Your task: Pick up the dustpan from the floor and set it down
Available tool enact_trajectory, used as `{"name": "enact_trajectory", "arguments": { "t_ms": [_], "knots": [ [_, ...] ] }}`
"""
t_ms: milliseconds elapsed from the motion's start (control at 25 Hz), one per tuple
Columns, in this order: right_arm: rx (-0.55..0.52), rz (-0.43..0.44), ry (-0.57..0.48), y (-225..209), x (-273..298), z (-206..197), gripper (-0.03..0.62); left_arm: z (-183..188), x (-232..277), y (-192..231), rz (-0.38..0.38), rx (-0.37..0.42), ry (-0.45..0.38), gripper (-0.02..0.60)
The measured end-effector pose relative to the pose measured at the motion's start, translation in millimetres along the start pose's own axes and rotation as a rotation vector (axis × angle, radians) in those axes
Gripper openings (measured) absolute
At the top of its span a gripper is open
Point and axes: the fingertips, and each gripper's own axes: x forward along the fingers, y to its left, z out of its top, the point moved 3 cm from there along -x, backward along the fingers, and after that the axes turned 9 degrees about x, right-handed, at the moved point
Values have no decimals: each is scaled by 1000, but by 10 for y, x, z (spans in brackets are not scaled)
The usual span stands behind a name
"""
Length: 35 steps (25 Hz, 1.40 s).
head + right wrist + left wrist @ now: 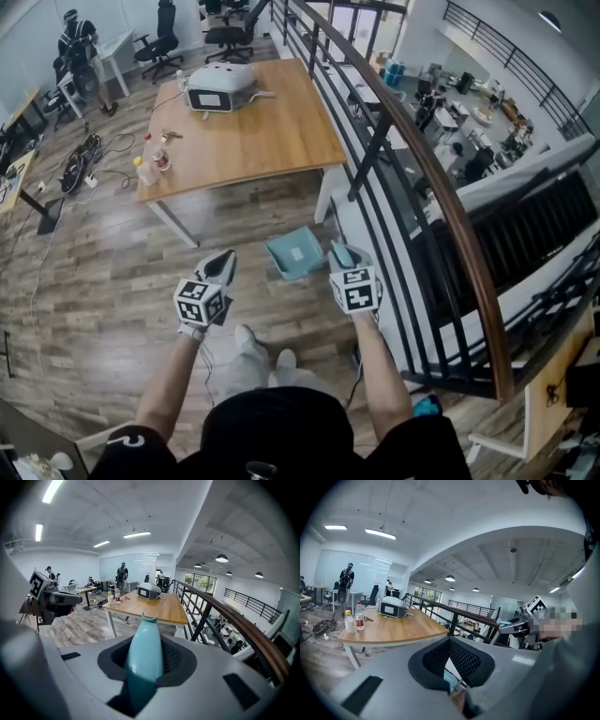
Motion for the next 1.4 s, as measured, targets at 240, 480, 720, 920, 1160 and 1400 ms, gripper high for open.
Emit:
{"name": "enact_trajectory", "arguments": {
  "t_ms": [240, 480, 720, 920, 1160, 1400],
  "knots": [
    [12, -17, 22, -81, 307, -252, 91, -232, 179, 71, -20, -8, 29, -2],
    [20, -22, 57, -32, 755, -767, 91, -761, 336, 161, -43, -13, 81, -2],
    [32, -27, 99, -105, 1140, -945, 91, -972, 608, 144, -99, -3, 139, -2],
    [20, -19, 122, -41, 1594, -1241, 91, -1327, 816, 291, -115, -18, 168, -2],
    [14, -14, 146, 37, 2139, -1574, 91, -1683, 1029, 558, -114, -68, 197, -2],
    [-13, -11, 152, 117, 2565, -1933, 91, -2090, 1205, 687, -111, -103, 217, -2]
  ]
}}
